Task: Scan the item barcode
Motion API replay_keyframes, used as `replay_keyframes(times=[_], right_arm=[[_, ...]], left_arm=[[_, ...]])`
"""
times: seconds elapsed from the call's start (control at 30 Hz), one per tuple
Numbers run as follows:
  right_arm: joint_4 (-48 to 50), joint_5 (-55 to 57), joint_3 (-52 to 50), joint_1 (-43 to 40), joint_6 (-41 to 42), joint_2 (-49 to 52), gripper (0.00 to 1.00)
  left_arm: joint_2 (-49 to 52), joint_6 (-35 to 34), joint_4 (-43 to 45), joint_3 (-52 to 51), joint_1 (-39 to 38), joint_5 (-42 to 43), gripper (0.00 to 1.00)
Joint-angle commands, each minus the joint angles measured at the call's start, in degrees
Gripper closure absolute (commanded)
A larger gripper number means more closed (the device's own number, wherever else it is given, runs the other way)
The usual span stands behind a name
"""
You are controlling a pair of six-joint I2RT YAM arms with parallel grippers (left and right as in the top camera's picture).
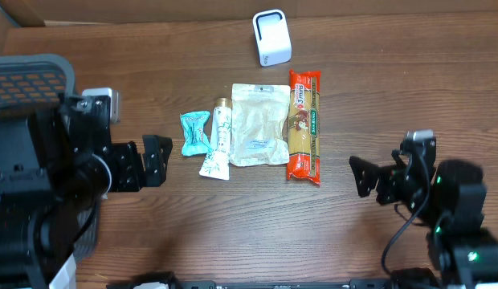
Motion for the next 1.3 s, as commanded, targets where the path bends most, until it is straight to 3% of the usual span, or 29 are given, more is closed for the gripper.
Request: replay_keyframes(times=[0.0,0.33,0.63,0.93,1.27], right_arm=[[-3.41,-0.96,7.61,0.33,0.20,6.14,0.00],[-4.42,-9.40,11.65,0.33,0.22,16.52,0.00],[-4.20,-9.44,11.63,0.33,0.15,17.33,0.00],[-4.22,-7.91,11.50,0.33,-1.60,17.33,0.00],[-4.17,-7.93,11.47,0.33,-1.79,19.15,0.00]], left_arm=[[-1.64,0.66,-0.20,-0.35,0.31,-3.30,0.00],[-8.94,0.68,4.28,-9.77,0.31,-3.89,0.00],[-16.22,0.46,13.81,-25.03,0.31,-3.82,0.00],[-29.49,-5.88,23.96,-38.25,0.31,-4.22,0.00],[-50.23,-9.05,23.19,-49.66,0.31,-17.79,0.00]])
